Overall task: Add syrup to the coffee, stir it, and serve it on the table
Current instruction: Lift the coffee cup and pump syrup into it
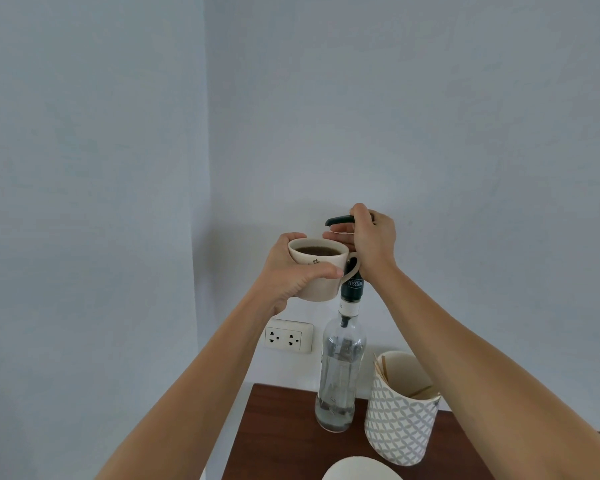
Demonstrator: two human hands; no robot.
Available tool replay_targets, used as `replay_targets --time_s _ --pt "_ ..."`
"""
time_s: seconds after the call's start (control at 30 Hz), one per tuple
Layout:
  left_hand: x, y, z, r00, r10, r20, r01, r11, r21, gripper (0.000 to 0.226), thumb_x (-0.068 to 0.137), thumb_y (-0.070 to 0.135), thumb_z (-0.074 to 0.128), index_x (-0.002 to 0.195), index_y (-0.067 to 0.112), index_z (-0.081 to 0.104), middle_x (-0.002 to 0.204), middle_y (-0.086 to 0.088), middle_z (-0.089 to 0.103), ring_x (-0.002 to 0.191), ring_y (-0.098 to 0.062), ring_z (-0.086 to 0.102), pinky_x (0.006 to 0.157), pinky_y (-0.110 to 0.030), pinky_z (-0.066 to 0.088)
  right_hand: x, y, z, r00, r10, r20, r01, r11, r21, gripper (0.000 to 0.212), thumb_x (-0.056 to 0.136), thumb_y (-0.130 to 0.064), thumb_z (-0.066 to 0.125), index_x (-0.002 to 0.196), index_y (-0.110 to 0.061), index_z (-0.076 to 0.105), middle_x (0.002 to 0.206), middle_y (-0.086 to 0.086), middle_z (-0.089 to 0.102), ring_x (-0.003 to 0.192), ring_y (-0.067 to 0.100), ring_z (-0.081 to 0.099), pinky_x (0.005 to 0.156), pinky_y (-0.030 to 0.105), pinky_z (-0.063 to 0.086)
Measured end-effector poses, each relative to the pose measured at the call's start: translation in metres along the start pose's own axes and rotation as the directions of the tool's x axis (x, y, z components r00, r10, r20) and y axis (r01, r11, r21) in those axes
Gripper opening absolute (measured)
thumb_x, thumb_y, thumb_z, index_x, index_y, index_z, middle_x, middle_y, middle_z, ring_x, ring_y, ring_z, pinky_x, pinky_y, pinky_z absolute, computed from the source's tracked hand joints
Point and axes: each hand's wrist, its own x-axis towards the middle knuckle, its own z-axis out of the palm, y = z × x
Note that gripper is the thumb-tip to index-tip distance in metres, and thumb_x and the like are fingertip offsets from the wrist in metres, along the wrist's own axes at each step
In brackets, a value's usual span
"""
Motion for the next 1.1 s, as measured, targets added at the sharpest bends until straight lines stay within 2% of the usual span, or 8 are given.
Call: replay_targets --time_s 0.2,0.37,0.53,0.73,0.9,1.1 --pt "0.0022 0.0032 0.0001 1.000 -0.003 0.006 0.002 1.000 0.006 0.080 0.062 0.007 0.092 0.127 0.021 0.048 0.104 0.003 0.064 0.085 -0.012 0.061 0.071 -0.031 0.052 -0.0010 -0.0069 0.0006 0.999 0.041 0.012 -0.042 0.998 0.051 0.020 0.089 -0.025 0.056 0.076 -0.010 0.059 0.078 0.017 0.077 0.070 0.034 0.078 0.075 0.056 0.060" --pt "0.0002 0.0029 0.0014 1.000 0.002 -0.002 -0.002 1.000 0.006 0.090 0.045 0.020 0.088 0.126 0.021 0.049 0.102 0.005 0.064 0.085 -0.011 0.061 0.069 -0.031 0.052 -0.0041 -0.0067 0.0005 0.999 0.031 0.020 -0.032 0.997 0.064 0.019 0.089 -0.022 0.052 0.078 -0.008 0.057 0.075 0.019 0.077 0.070 0.038 0.077 0.074 0.059 0.060" --pt "0.0009 0.0010 -0.0014 1.000 -0.005 0.005 0.005 1.000 0.003 0.081 0.059 0.009 0.092 0.127 0.021 0.048 0.103 0.003 0.064 0.086 -0.012 0.061 0.070 -0.032 0.053 -0.0045 -0.0062 0.0026 1.000 0.020 0.009 -0.021 0.998 0.062 0.018 0.089 -0.020 0.051 0.079 -0.007 0.057 0.069 0.018 0.075 0.066 0.038 0.076 0.072 0.059 0.060" --pt "0.0017 0.0026 -0.0014 1.000 0.001 0.001 -0.001 1.000 0.012 0.091 0.045 0.020 0.089 0.126 0.022 0.049 0.105 0.003 0.065 0.088 -0.013 0.062 0.076 -0.037 0.056 -0.0034 -0.0071 0.0037 1.000 0.024 0.005 -0.024 0.998 0.062 0.018 0.085 -0.017 0.050 0.072 -0.007 0.055 0.062 0.017 0.072 0.069 0.042 0.076 0.070 0.058 0.060" --pt "0.0025 0.0011 -0.0022 1.000 -0.003 0.004 0.003 1.000 0.007 0.078 0.063 0.006 0.091 0.127 0.020 0.049 0.103 0.004 0.064 0.086 -0.012 0.061 0.077 -0.038 0.056 -0.0021 -0.0062 0.0033 0.999 0.028 0.016 -0.029 0.998 0.050 0.018 0.086 -0.017 0.049 0.075 -0.005 0.057 0.063 0.017 0.073 0.067 0.038 0.077 0.071 0.056 0.060" --pt "0.0015 0.0018 -0.0018 1.000 0.002 0.006 -0.002 1.000 -0.001 0.091 0.045 0.018 0.089 0.127 0.021 0.049 0.103 0.004 0.065 0.085 -0.011 0.062 0.074 -0.036 0.055 -0.0015 -0.0046 0.0038 1.000 0.021 0.006 -0.021 0.999 0.045 0.019 0.085 -0.016 0.049 0.074 -0.003 0.057 0.058 0.014 0.072 0.067 0.040 0.076 0.069 0.057 0.060"
